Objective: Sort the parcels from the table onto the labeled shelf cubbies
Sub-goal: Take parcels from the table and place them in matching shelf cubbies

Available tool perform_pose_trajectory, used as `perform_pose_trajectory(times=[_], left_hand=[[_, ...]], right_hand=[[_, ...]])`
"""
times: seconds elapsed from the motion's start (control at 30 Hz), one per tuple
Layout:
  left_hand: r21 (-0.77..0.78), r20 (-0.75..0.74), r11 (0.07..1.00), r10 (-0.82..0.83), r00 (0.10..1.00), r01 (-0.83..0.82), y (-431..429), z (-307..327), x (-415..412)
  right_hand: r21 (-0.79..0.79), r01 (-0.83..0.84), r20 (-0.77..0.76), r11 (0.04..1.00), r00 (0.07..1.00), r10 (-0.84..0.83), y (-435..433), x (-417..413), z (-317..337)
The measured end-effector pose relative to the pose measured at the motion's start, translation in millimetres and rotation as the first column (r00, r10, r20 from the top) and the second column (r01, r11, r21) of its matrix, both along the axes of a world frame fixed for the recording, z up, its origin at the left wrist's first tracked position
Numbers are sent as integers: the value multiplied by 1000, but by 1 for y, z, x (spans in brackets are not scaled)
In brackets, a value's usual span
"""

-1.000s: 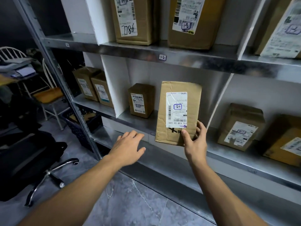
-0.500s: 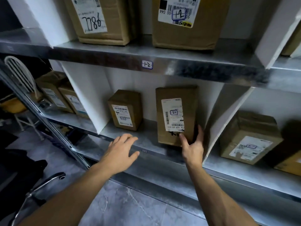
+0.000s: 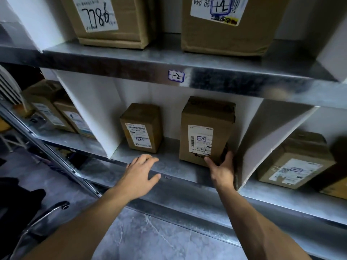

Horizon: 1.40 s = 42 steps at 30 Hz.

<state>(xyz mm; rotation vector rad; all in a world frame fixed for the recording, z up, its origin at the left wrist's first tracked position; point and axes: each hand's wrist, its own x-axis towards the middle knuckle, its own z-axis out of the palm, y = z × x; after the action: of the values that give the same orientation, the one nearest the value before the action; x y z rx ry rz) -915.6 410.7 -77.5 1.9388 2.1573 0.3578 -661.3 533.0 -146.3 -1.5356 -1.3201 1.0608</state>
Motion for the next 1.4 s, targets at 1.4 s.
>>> perform_pose_trajectory(times=[1.4], left_hand=[[44,-222,681,-707,672,731,-135,27,298]], right_hand=[[32,124,952,992,297,-68,-380,261,81]])
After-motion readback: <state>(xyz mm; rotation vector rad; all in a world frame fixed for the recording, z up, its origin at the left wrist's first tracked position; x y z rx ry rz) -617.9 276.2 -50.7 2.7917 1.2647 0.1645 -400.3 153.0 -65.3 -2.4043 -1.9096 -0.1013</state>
